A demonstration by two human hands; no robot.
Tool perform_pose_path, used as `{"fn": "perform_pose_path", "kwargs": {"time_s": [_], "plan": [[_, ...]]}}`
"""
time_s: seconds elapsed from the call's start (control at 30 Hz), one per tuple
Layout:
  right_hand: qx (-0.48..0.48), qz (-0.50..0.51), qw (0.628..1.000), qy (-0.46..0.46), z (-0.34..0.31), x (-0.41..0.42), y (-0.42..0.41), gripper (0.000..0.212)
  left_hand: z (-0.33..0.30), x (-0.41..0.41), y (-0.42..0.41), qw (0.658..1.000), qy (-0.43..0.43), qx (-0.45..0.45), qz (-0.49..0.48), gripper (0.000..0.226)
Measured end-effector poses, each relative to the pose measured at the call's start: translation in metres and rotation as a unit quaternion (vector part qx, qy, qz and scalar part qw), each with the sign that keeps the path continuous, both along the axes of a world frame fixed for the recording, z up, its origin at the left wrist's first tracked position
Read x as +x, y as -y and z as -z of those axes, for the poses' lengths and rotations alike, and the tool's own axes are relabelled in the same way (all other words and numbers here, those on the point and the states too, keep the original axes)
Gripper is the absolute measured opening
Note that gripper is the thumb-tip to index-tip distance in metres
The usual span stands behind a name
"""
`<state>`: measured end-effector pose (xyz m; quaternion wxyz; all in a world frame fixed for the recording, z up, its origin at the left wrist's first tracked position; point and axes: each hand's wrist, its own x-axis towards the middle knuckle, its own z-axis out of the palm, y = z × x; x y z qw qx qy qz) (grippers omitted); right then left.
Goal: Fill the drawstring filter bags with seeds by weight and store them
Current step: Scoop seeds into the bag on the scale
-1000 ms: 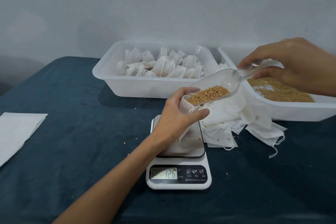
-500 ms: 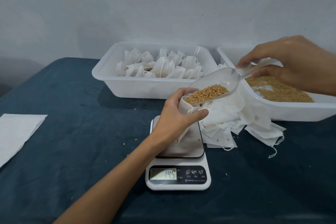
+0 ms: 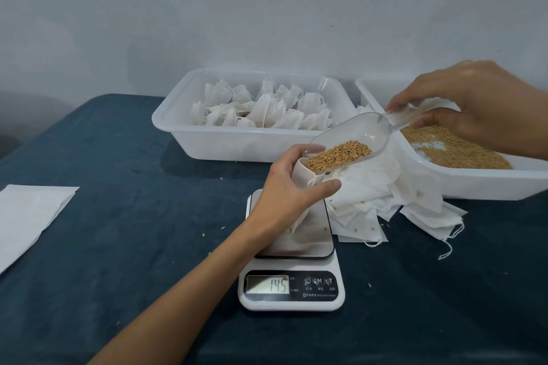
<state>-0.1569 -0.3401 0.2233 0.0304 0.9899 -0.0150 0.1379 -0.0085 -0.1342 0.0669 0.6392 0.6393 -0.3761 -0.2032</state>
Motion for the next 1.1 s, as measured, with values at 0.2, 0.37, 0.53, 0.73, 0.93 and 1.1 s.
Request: {"fn": "perform_pose_path", "kwargs": {"time_s": [0.2, 0.37, 0.53, 0.73, 0.93, 1.1], "plan": [[0.004, -0.003, 1.0, 0.009, 0.001, 0.0, 0.002, 0.04, 0.0, 0.0, 0.0, 1.0, -0.001, -0.003, 0.003, 0.049], [0.027, 0.006, 1.0, 0.01, 0.005, 0.0, 0.005, 0.039, 0.0, 0.001, 0.0, 1.0, -0.001, -0.006, 0.003, 0.049], [0.056, 0.015, 0.998, 0.009, 0.009, -0.002, 0.009, 0.038, 0.001, 0.002, 0.0, 1.0, 0.003, -0.009, 0.002, 0.049], [0.068, 0.012, 0.998, 0.015, 0.012, -0.002, 0.012, 0.038, 0.002, 0.002, 0.001, 1.0, -0.006, -0.018, 0.001, 0.05], [0.064, 0.005, 0.998, 0.02, 0.012, -0.001, 0.013, 0.039, 0.002, 0.002, 0.001, 1.0, 0.0, -0.014, 0.0, 0.049], [0.033, -0.004, 0.999, 0.029, 0.01, 0.0, 0.01, 0.039, 0.003, 0.002, 0.001, 1.0, 0.007, -0.012, 0.0, 0.049]]}}
